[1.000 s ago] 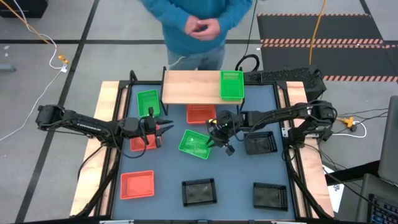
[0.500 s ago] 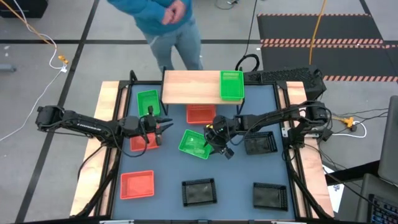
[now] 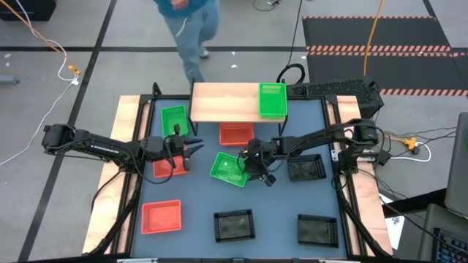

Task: Stack baskets on shelf by color
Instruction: Stack the bottom green bin on top of the green bin on the shelf

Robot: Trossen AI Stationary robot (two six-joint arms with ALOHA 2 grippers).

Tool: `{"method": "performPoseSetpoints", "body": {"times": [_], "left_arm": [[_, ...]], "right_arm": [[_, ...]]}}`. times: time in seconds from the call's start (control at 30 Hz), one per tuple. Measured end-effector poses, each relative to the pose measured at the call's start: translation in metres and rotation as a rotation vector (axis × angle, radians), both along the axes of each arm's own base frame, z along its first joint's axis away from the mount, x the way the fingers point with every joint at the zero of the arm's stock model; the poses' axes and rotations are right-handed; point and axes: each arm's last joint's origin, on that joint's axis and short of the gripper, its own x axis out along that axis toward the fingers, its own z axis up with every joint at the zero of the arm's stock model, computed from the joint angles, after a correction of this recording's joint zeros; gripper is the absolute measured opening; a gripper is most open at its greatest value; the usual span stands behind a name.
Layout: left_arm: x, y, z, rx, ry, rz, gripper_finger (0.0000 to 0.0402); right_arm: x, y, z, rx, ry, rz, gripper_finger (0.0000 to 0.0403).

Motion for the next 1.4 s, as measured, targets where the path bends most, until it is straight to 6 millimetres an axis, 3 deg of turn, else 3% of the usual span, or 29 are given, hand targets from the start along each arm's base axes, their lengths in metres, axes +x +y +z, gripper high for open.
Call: {"method": "performPoseSetpoints", "body": {"times": [0.13, 0.27, 0.4, 0.53, 0.73, 0.87, 1.07, 1.2, 1.3, 1.4], "left_arm": [[0.000, 0.000, -0.001, -0.002, 0.005, -0.002, 0.0092], [0.000, 0.000, -0.002, -0.004, 0.015, -0.002, 0.0092], [0.000, 0.000, -0.002, -0.003, 0.017, -0.002, 0.0092], [0.000, 0.000, 0.000, 0.002, -0.001, 0.006, 0.0092], [0.005, 0.004, 0.036, 0.112, -0.146, 0.125, 0.0092], [0.012, 0.006, 0.065, 0.155, -0.117, 0.142, 0.0092], [0.020, 0.015, 0.099, 0.146, 0.000, 0.217, 0.0092], [0.020, 0.020, 0.108, 0.106, 0.019, 0.245, 0.0092], [0.019, 0.021, 0.108, 0.097, 0.030, 0.251, 0.0092], [0.019, 0.021, 0.106, 0.097, 0.051, 0.250, 0.0092]], "right_arm": [[0.002, 0.000, -0.010, -0.008, 0.023, 0.012, 0.0133], [0.001, 0.000, -0.014, -0.008, 0.041, 0.015, 0.0080], [-0.001, 0.000, -0.010, -0.010, 0.046, 0.022, 0.0011], [-0.007, 0.003, 0.004, 0.009, 0.048, 0.020, 0.0005], [-0.021, 0.011, 0.054, 0.187, -0.046, 0.012, 0.0002], [-0.036, 0.009, 0.092, 0.254, -0.122, -0.110, 0.0002], [-0.061, -0.003, 0.151, 0.079, -0.297, -0.446, 0.0001], [-0.072, -0.018, 0.190, -0.069, -0.343, -0.561, 0.0001], [-0.076, -0.035, 0.207, -0.142, -0.346, -0.608, 0.0001], [-0.082, -0.056, 0.210, -0.168, -0.335, -0.677, 0.0001]]}}
